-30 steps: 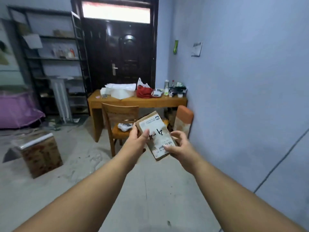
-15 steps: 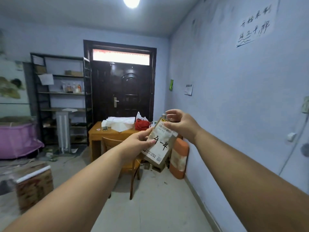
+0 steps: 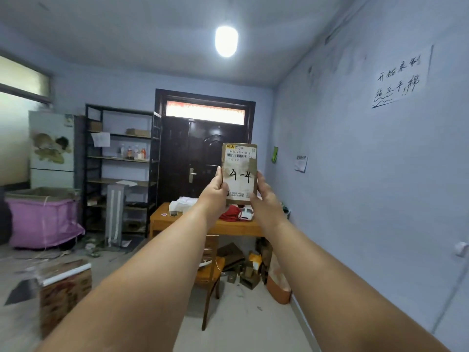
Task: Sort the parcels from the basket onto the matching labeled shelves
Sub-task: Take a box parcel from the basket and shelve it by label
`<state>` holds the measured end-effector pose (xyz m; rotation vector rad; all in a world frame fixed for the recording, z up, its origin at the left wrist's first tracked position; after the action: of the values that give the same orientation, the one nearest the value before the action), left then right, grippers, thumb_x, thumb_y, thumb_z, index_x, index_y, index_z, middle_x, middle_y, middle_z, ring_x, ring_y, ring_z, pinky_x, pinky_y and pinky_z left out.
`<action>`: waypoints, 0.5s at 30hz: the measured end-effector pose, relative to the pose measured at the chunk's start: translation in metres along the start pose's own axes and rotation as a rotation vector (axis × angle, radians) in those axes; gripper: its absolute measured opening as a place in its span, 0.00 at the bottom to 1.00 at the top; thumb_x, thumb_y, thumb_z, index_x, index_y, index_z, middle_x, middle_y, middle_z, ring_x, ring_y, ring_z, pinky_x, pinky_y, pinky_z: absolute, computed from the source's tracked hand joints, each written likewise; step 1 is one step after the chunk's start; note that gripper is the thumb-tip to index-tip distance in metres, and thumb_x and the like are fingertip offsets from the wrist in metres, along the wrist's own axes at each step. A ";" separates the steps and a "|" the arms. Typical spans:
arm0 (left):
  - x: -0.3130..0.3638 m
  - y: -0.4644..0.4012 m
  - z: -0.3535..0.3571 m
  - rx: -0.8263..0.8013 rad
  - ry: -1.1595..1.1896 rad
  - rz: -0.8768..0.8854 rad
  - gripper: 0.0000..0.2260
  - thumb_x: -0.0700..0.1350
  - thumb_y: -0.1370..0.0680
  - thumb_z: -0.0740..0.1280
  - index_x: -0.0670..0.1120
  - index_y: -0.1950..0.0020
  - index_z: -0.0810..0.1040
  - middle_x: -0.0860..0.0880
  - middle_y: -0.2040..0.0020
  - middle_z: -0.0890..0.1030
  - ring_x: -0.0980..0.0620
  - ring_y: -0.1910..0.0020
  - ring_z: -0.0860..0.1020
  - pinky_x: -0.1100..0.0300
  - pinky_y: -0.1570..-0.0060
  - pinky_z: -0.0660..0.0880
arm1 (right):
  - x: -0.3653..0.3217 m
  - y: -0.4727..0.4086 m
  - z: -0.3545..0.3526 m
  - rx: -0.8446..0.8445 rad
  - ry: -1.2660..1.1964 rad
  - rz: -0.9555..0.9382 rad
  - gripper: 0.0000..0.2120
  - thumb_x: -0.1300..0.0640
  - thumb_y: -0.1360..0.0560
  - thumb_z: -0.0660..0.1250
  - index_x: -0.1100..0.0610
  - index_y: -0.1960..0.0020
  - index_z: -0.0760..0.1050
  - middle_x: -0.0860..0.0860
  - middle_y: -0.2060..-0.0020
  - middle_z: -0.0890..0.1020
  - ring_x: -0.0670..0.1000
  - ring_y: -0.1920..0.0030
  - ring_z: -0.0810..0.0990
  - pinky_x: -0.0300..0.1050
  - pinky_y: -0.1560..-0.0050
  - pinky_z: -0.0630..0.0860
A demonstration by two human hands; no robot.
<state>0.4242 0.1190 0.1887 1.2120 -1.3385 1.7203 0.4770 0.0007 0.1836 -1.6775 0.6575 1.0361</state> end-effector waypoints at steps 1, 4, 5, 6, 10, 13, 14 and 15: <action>-0.001 0.001 -0.001 0.000 0.004 -0.005 0.24 0.45 0.16 0.53 0.60 0.22 0.50 0.52 0.33 0.74 0.56 0.45 0.77 0.62 0.58 0.74 | -0.001 0.001 0.000 0.013 0.013 -0.007 0.27 0.57 0.18 0.59 0.34 0.26 0.58 0.44 0.33 0.75 0.51 0.33 0.74 0.57 0.36 0.75; -0.006 0.001 -0.005 0.000 0.026 -0.005 0.24 0.45 0.16 0.53 0.60 0.22 0.51 0.51 0.32 0.74 0.56 0.45 0.77 0.65 0.61 0.77 | -0.001 0.003 0.000 0.038 0.061 -0.012 0.27 0.56 0.18 0.59 0.32 0.27 0.57 0.43 0.32 0.74 0.51 0.33 0.74 0.55 0.38 0.77; -0.006 0.001 -0.006 -0.003 0.030 -0.002 0.24 0.44 0.16 0.54 0.60 0.22 0.51 0.51 0.32 0.74 0.56 0.44 0.77 0.66 0.62 0.77 | -0.001 0.004 -0.001 0.047 0.066 -0.014 0.27 0.57 0.18 0.58 0.32 0.27 0.57 0.43 0.32 0.74 0.51 0.33 0.74 0.55 0.38 0.77; -0.006 0.002 -0.006 -0.009 0.027 -0.002 0.24 0.44 0.16 0.54 0.60 0.22 0.51 0.51 0.32 0.74 0.55 0.44 0.77 0.66 0.61 0.77 | -0.002 0.006 -0.001 0.054 0.067 -0.019 0.27 0.57 0.18 0.58 0.33 0.26 0.57 0.44 0.32 0.74 0.51 0.33 0.74 0.55 0.38 0.77; -0.007 0.004 -0.003 -0.043 0.051 -0.007 0.25 0.43 0.16 0.54 0.59 0.22 0.52 0.51 0.33 0.74 0.54 0.44 0.77 0.61 0.55 0.78 | 0.001 0.014 -0.009 0.076 0.057 -0.001 0.29 0.59 0.18 0.59 0.35 0.25 0.56 0.45 0.32 0.75 0.50 0.34 0.75 0.54 0.38 0.77; -0.012 0.010 0.010 -0.102 0.074 -0.020 0.25 0.42 0.16 0.54 0.59 0.23 0.53 0.51 0.32 0.73 0.54 0.44 0.77 0.62 0.56 0.78 | 0.003 0.026 -0.023 0.114 0.072 0.009 0.27 0.60 0.18 0.59 0.36 0.26 0.60 0.44 0.36 0.77 0.50 0.36 0.77 0.52 0.41 0.79; -0.014 0.013 0.018 -0.125 0.081 -0.030 0.25 0.42 0.16 0.54 0.60 0.23 0.53 0.51 0.32 0.73 0.54 0.44 0.77 0.61 0.55 0.78 | 0.001 0.032 -0.030 0.126 0.128 -0.010 0.24 0.59 0.18 0.58 0.37 0.27 0.63 0.43 0.37 0.78 0.49 0.37 0.78 0.51 0.42 0.80; -0.016 0.015 0.026 -0.144 0.087 -0.036 0.25 0.42 0.16 0.55 0.60 0.23 0.54 0.52 0.33 0.74 0.53 0.43 0.77 0.61 0.54 0.78 | 0.000 0.038 -0.036 0.138 0.178 -0.026 0.23 0.58 0.18 0.58 0.37 0.28 0.65 0.42 0.38 0.79 0.49 0.37 0.78 0.50 0.43 0.80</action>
<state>0.4240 0.0907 0.1698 1.0629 -1.3557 1.6031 0.4577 -0.0462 0.1705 -1.6644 0.8025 0.8101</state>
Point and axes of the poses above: each hand's wrist, its own y-axis away from the middle knuckle, its own z-axis out of the palm, x = y × z, the point moved 10 cm from there along -y, towards the middle knuckle
